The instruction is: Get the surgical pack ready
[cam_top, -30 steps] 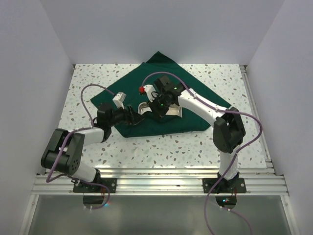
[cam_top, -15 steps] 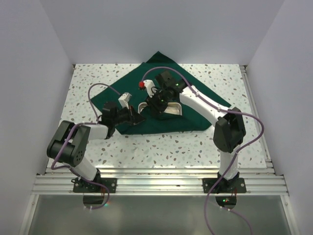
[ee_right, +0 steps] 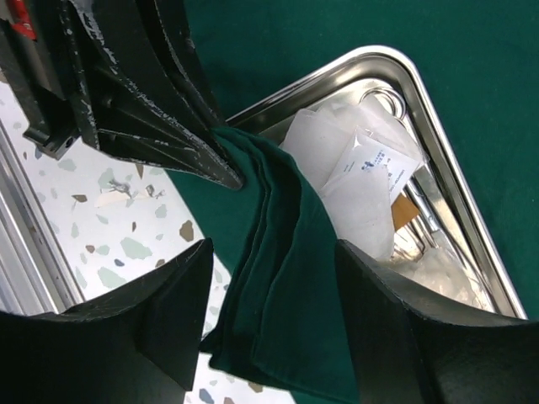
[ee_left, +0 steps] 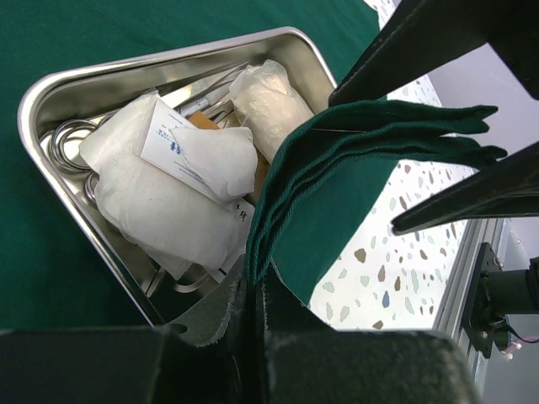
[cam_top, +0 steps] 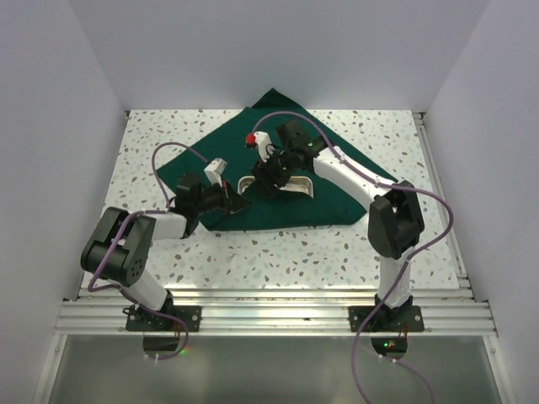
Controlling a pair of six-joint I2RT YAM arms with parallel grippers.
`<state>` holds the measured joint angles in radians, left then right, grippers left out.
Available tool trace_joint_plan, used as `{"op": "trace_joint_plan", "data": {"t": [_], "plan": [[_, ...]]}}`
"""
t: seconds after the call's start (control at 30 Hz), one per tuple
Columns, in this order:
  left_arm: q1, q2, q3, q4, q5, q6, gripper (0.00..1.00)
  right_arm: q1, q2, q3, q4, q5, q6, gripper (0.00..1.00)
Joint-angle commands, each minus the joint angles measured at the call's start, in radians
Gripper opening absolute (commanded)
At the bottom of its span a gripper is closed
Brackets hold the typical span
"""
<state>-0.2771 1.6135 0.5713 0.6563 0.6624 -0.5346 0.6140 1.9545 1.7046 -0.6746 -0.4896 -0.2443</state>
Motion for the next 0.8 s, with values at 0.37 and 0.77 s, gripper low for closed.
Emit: {"op": "trace_joint_plan", "data": {"t": [0.37, 0.77], "plan": [[-0.002, -0.007, 0.036, 0.025, 0.009, 0.016, 0.04, -0.026, -0.029, -0.059, 0.168, 0.124, 0.040, 0.43], [-0.002, 0.006, 0.038, 0.026, 0.013, 0.018, 0.04, -0.069, -0.017, -0.048, 0.219, 0.071, 0.092, 0.26]]}}
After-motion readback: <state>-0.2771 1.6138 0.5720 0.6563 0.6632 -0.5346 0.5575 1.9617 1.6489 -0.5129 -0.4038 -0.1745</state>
